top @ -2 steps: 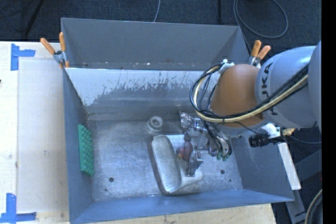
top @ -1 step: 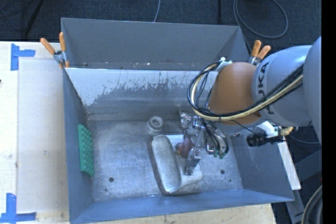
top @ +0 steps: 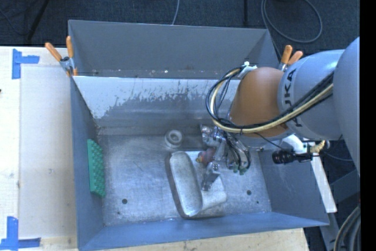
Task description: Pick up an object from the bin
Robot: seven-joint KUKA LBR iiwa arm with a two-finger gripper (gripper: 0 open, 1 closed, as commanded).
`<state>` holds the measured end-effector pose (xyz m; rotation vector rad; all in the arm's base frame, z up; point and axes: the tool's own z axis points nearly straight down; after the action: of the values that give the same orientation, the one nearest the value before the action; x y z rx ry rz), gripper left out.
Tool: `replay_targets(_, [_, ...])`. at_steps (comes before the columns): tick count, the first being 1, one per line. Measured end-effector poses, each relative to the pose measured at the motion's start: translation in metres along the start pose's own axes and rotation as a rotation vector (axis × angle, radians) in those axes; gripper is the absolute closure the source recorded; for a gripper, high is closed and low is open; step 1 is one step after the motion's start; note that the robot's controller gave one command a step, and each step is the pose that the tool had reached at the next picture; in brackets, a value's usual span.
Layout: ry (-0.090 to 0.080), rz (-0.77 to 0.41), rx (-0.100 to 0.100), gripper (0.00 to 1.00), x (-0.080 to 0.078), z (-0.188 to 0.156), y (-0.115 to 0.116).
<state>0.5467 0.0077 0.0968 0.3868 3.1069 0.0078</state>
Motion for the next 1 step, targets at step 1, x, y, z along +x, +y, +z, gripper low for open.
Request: replay_targets(1, [0.012, 0.097, 0.005, 0.00, -0.0095, 0.0034, 0.0054])
